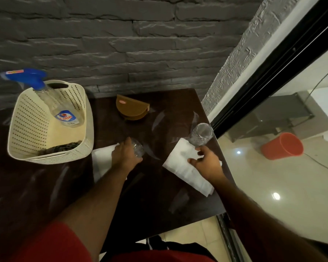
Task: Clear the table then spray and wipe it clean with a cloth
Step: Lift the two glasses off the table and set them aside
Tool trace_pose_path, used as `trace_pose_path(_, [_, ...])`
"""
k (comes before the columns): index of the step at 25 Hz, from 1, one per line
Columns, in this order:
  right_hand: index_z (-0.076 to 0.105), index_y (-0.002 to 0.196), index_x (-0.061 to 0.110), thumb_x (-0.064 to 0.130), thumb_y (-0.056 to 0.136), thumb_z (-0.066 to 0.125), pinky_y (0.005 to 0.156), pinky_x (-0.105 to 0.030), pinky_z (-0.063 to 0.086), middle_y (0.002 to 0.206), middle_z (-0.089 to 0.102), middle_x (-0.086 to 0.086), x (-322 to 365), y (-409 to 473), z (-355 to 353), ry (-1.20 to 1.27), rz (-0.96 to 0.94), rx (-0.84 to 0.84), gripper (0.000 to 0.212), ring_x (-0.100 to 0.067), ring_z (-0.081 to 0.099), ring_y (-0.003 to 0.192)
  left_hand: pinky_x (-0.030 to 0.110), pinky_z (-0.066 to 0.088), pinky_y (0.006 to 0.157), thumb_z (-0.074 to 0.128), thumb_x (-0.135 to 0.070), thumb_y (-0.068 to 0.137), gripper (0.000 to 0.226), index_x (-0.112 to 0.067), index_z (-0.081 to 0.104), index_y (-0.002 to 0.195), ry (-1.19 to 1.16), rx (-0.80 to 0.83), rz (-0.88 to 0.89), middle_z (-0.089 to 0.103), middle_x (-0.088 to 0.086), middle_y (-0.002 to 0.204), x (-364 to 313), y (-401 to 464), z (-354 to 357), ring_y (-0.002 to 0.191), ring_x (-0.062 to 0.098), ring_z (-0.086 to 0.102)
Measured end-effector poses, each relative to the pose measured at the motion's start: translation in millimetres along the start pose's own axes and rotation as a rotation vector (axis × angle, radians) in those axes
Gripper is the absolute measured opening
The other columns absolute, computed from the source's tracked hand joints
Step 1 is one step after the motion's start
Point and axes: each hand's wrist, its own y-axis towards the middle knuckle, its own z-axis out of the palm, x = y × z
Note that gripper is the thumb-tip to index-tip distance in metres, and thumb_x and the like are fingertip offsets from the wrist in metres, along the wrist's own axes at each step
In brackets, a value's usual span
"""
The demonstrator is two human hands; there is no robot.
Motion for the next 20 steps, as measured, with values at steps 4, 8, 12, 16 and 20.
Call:
trace_pose_path(4, [0.041, 0.141, 0.019, 0.037, 0.072, 0.079, 0.103, -0.049, 0.048, 0.138, 0.047, -0.016, 0, 37, -20, -0.148, -0.023, -0.160, 0.081, -0.036, 0.053, 0.121, 0.041, 0.051, 0.091, 0.088, -0.039, 0.055, 0.088, -0.029, 0.039, 0.128, -0.389, -0.078, -0.034, 0.060, -0.002, 0.120, 7, -14, -12, 0.111, 0.022, 0.059])
trace_pose_path(8, [0.022, 0.152, 0.022, 0.056, 0.071, 0.076, 0.109, -0.057, 0.037, 0.156, 0.024, -0.018, 18, 76, -32, -0.473, -0.059, -0.114, 0.103, -0.041, 0.031, 0.138, 0.024, 0.044, 0.089, 0.089, -0.029, 0.056, 0.094, -0.024, 0.038, 0.134, -0.578, -0.188, -0.111, 0.052, -0.013, 0.110, 11, -38, -33, 0.102, 0.009, 0.053])
trace_pose_path(12, [0.024, 0.150, 0.021, 0.065, 0.064, 0.076, 0.104, -0.054, 0.045, 0.145, 0.038, -0.021, 30, 105, -26, -0.492, 0.044, 0.065, 0.109, -0.041, 0.044, 0.129, 0.018, 0.038, 0.087, 0.091, -0.026, 0.055, 0.093, -0.021, 0.040, 0.134, -0.640, -0.262, -0.124, 0.056, -0.009, 0.118, 18, -55, -46, 0.106, 0.009, 0.054])
trace_pose_path(16, [0.041, 0.135, 0.008, 0.057, 0.072, 0.075, 0.096, -0.047, 0.049, 0.126, 0.056, -0.023, 33, 116, -36, -0.503, 0.073, 0.062, 0.086, -0.039, 0.057, 0.115, 0.001, 0.035, 0.074, 0.090, -0.025, 0.055, 0.089, -0.024, 0.041, 0.129, -0.687, -0.304, -0.142, 0.055, -0.013, 0.111, 20, -64, -62, 0.101, 0.005, 0.054])
trace_pose_path(20, [0.050, 0.127, 0.012, 0.077, 0.061, 0.063, 0.090, -0.046, 0.055, 0.117, 0.065, -0.016, 58, 124, -40, -0.188, 0.040, 0.040, 0.093, -0.036, 0.064, 0.106, -0.007, 0.032, 0.067, 0.090, -0.019, 0.058, 0.088, -0.019, 0.040, 0.130, -0.752, -0.359, -0.130, 0.052, -0.012, 0.110, 16, -66, -73, 0.101, 0.004, 0.052])
